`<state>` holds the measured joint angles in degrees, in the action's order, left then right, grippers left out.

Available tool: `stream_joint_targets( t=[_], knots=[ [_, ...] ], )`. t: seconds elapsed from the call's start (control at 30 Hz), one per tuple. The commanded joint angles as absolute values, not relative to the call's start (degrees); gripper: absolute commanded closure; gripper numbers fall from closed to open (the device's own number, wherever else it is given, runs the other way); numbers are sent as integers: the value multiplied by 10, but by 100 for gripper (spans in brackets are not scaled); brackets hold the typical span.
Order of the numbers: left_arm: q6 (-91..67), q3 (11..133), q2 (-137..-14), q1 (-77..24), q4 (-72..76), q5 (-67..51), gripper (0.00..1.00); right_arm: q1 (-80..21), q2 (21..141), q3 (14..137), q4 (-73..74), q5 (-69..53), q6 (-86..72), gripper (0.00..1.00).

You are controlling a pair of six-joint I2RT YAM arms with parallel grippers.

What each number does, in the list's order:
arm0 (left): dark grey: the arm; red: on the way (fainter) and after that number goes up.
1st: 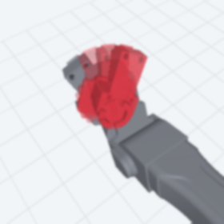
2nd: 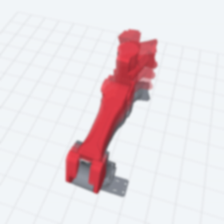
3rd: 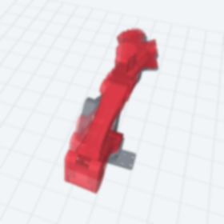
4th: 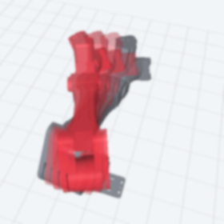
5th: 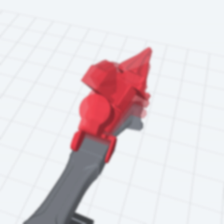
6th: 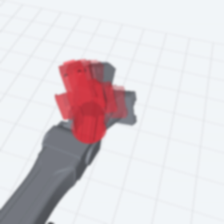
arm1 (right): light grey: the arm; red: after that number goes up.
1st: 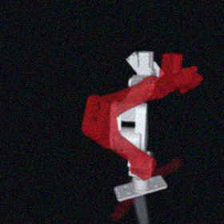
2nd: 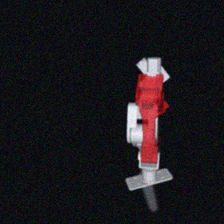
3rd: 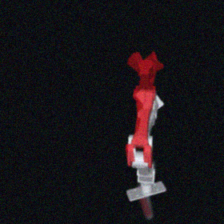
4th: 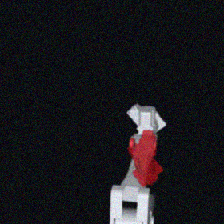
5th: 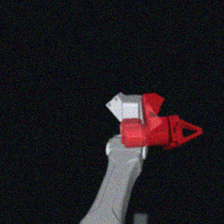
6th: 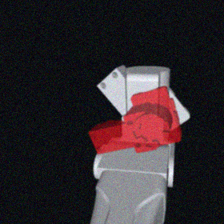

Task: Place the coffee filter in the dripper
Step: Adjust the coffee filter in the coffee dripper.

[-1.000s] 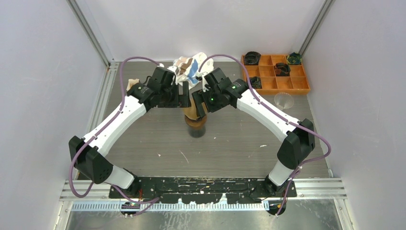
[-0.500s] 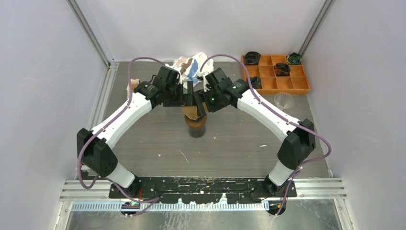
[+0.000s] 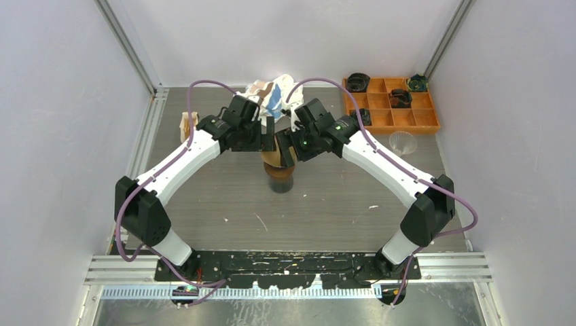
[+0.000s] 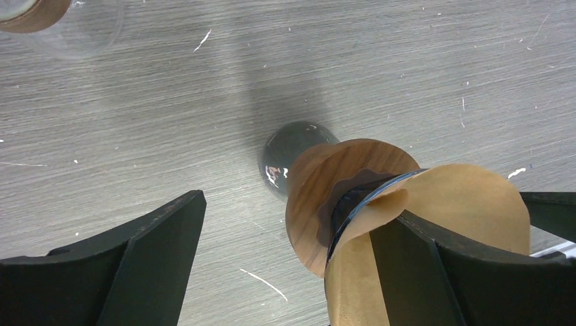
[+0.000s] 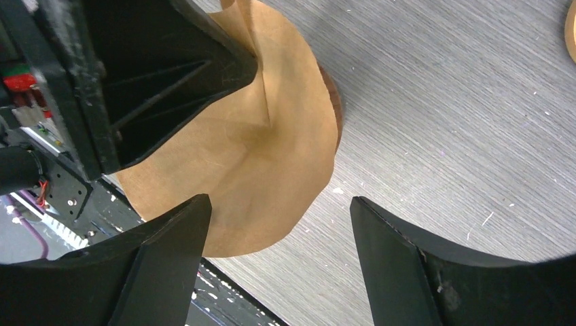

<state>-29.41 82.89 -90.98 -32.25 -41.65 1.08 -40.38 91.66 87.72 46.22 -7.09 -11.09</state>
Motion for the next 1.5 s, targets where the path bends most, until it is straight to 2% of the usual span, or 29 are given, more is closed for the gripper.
stream_joint_targets(
  t=[0.0, 1.27, 1.47],
  knots=[
    [-284, 836, -903, -323, -399, 34, 10, -406, 887, 862, 442, -73, -106, 18],
    [-261, 822, -862, -323, -372, -13, 7, -406, 828, 856, 378, -16, -121, 15],
    [-260, 821, -865, -323, -377, -8, 7, -405, 850, 872, 383, -22, -130, 15]
  ],
)
